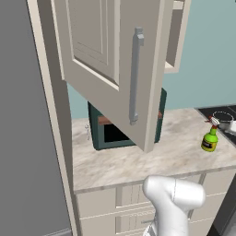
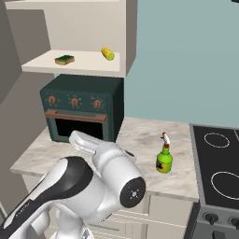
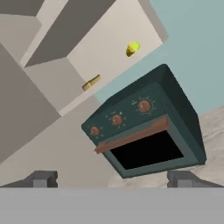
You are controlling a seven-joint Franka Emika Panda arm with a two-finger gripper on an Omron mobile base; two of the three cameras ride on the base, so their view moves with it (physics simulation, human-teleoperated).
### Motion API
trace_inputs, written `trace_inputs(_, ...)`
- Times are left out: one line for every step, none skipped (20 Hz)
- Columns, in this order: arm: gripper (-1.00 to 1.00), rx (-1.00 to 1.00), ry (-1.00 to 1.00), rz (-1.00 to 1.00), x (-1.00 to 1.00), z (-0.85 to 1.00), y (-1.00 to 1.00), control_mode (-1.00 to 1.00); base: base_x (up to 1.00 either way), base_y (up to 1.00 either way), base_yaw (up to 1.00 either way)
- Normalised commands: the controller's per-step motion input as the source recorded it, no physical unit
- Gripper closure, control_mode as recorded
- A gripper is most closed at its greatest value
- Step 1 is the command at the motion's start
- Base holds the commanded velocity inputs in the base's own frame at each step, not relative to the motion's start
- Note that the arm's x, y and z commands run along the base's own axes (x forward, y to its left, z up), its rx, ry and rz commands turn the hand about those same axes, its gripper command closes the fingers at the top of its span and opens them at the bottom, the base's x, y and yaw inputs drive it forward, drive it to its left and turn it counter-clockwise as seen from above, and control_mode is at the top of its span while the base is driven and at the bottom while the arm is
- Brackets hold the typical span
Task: Pick the sponge and spray from the cabinet and place them on the counter.
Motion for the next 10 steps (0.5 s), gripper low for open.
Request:
trace_inputs(-1.0,0.12,0.13,-0.12,0.0,0.55,0.06,-1.0,0.0,0.0,0.0)
trace_inputs(-1.0,0.11,0.18,-0.12,0.0,0.41,0.05,-1.0,0.0,0.0,0.0)
trace_inputs(-1.0,0.09,0.2,-0.1,0.0,0.25,0.08,-1.0,0.0,0.0,0.0)
trace_inputs(-1.0,0.01,0.15,-0.05,0.03,0.0,0.05,-1.0,0.0,0.0,0.0)
trace_inputs(-1.0,0.0,0.14,-0.03,0.14,-0.01,0.08,-1.0,0.0,0.0,0.0)
trace_inputs(-1.0,0.0,0.15,-0.07,0.04,-0.18,0.0,-1.0,0.0,0.0,0.0)
trace_inputs(-1.0,0.0,0.08,-0.14,0.0,-0.12,0.0,-1.0,0.0,0.0,0.0)
trace_inputs(-1.0,0.0,0.03,-0.11,0.0,-0.08,0.06,-1.0,0.0,0.0,0.0)
trace_inputs(-1.0,0.0,0.0,-0.09,0.0,-0.03,0.14,-1.0,0.0,0.0,0.0)
trace_inputs(-1.0,-0.01,0.01,-0.12,0.0,0.0,0.31,-1.0,0.0,0.0,0.0)
